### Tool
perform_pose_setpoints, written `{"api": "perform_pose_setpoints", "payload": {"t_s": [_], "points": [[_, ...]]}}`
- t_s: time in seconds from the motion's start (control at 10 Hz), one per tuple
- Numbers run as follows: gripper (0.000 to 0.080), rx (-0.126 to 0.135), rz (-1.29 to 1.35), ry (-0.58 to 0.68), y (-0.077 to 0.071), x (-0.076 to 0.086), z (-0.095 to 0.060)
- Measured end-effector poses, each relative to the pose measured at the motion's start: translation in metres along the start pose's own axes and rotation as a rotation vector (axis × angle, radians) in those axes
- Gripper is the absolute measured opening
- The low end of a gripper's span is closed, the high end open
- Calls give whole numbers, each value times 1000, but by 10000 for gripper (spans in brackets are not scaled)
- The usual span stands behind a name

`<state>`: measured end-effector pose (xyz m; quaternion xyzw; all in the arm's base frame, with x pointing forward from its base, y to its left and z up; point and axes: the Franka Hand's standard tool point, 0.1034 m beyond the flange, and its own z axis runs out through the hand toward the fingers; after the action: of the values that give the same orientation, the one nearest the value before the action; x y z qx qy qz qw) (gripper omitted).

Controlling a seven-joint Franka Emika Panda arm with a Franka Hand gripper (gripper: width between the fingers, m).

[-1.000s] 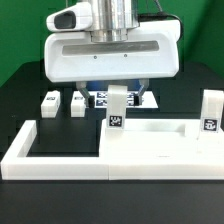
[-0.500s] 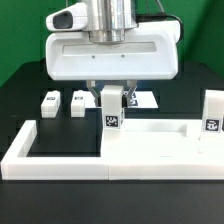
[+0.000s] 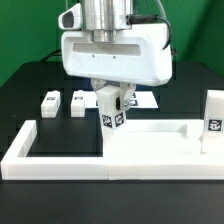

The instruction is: Assemble desk

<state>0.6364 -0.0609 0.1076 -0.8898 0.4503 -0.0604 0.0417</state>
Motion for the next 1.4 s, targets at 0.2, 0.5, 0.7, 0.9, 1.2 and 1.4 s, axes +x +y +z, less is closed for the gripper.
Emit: {"api": "perform_pose_setpoints", "payload": {"t_s": [0.2,0.5,0.7,0.9,1.2,1.4], "points": [[298,24,248,-32,2,0,0],[314,19,333,-29,1,-2,0],[314,16,306,-25,1,-2,0],[395,-1,98,-2,-1,-4,1],[625,-8,-399,23,1,0,-1],[648,-11,-498,23,1,0,0]]}}
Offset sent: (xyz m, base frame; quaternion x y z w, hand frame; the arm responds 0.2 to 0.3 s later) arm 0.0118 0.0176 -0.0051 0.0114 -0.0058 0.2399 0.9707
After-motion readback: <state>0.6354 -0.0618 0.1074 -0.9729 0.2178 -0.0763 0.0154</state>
